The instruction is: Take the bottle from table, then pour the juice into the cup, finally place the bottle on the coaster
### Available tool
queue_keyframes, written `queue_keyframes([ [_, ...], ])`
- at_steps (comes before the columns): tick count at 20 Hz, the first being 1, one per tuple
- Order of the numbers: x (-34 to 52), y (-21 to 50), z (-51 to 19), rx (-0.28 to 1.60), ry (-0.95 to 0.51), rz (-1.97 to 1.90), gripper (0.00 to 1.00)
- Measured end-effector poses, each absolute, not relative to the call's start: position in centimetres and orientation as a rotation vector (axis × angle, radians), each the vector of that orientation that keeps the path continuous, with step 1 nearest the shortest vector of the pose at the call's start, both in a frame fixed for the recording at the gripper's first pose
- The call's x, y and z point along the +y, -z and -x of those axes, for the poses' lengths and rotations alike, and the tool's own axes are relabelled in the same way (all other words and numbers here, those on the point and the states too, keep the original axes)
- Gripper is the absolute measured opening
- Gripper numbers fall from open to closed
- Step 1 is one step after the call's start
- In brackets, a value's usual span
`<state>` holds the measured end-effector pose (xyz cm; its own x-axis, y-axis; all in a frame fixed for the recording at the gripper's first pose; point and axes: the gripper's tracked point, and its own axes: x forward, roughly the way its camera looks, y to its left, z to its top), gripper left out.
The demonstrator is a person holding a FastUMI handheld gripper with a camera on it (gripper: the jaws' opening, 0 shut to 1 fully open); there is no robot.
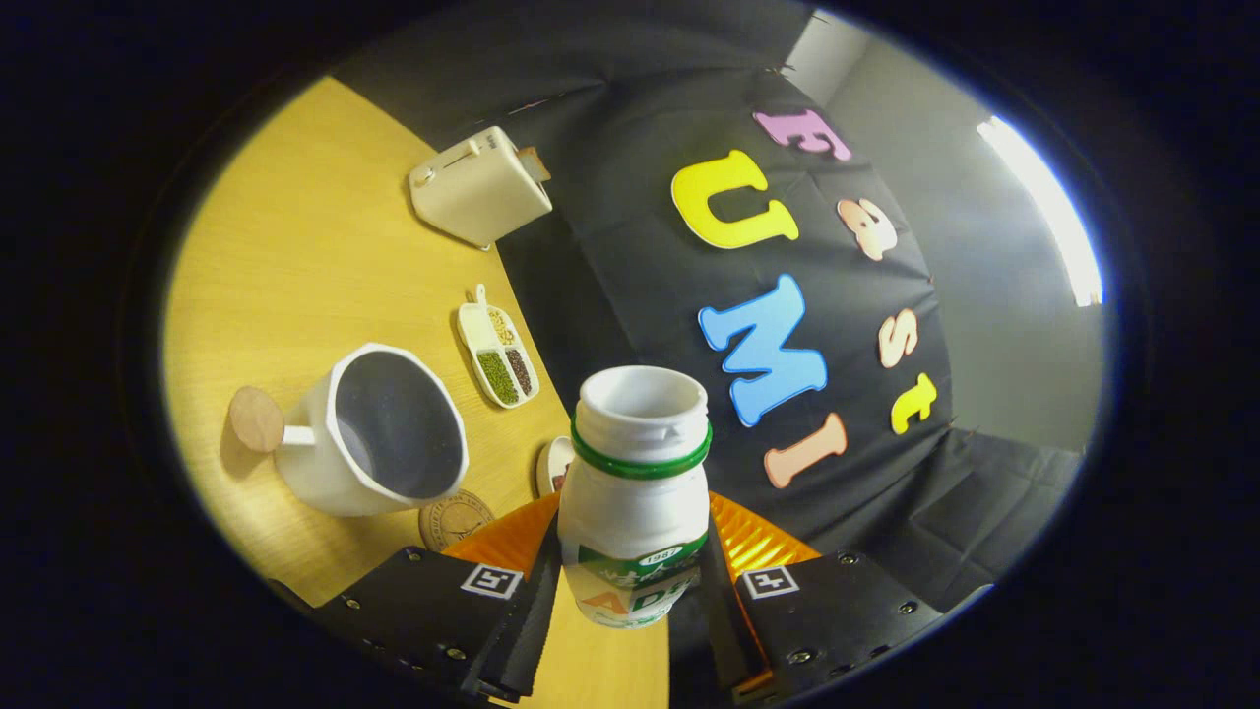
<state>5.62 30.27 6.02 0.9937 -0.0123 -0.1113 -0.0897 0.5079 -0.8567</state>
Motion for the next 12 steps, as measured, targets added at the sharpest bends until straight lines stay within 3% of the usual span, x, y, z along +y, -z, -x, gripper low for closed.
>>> queue_keyframes([
  [12, 29.3, -3.2, -7.9, 0.275, -0.179, 0.474, 0.66],
])
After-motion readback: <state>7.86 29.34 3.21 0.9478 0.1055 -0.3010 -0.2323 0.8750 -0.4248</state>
